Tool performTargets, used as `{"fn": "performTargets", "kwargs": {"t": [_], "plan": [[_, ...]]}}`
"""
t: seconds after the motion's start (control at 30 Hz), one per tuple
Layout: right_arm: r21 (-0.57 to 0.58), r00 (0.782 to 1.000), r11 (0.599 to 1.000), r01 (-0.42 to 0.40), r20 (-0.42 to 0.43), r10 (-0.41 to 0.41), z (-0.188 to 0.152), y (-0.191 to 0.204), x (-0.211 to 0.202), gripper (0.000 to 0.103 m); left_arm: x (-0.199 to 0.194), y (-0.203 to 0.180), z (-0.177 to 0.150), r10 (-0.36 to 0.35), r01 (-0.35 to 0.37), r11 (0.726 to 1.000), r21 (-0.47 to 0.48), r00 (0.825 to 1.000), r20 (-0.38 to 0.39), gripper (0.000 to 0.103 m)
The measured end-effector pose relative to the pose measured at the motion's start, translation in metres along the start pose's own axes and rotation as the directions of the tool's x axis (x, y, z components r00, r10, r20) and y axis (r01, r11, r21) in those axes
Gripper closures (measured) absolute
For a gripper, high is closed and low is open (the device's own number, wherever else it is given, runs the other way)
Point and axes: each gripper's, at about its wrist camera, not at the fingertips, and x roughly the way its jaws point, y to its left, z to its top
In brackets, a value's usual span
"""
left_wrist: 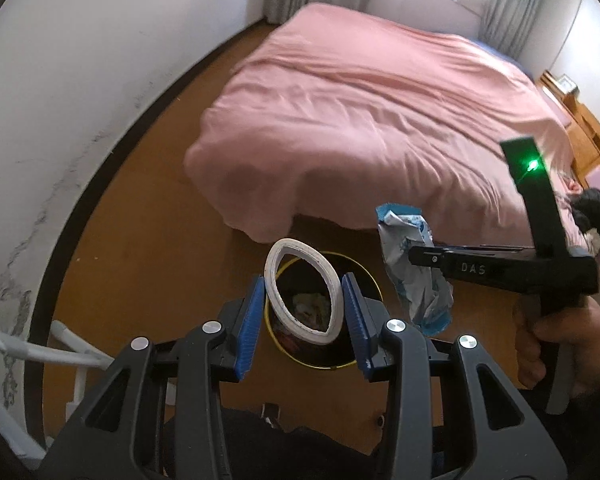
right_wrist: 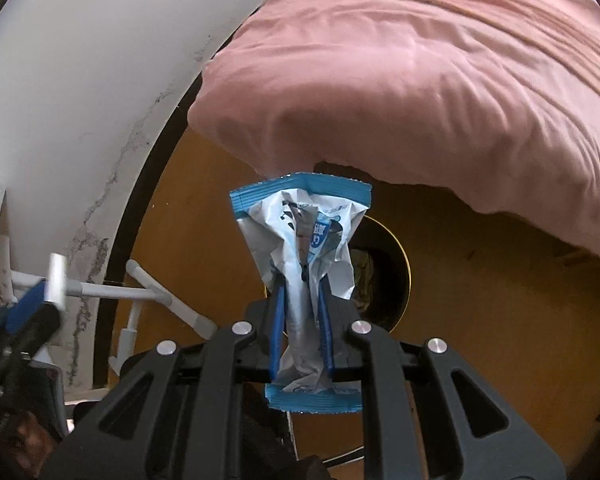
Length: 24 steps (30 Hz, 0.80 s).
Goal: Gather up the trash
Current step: 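Open left gripper to drop the ring while right gripper drops the bag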
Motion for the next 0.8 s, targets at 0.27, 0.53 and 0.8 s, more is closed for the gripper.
{"fn": "performTargets", "kwargs": {"t": [0.27,0.53,0.8], "plan": [[0.012,1.0,1.0,-0.004,0.008,0.004,0.003,-0.004,-0.002,0.055,0.039,-0.021,0.01,-0.025,0.027,0.999,0.041,0.998,-0.053,0.064],[0.06,0.996,0.998,-0.009,0.084,0.004,0.01,-0.008,-0.021,0.045,0.046,-0.02,0.005,-0.032,0.036,0.998,0.05,0.996,-0.088,0.064],[0.166,0.983,0.986,-0.008,0.181,-0.022,0.015,-0.026,-0.041,0.038,0.065,-0.037,0.009,-0.063,0.072,0.995,0.066,0.991,-0.117,0.063]]}}
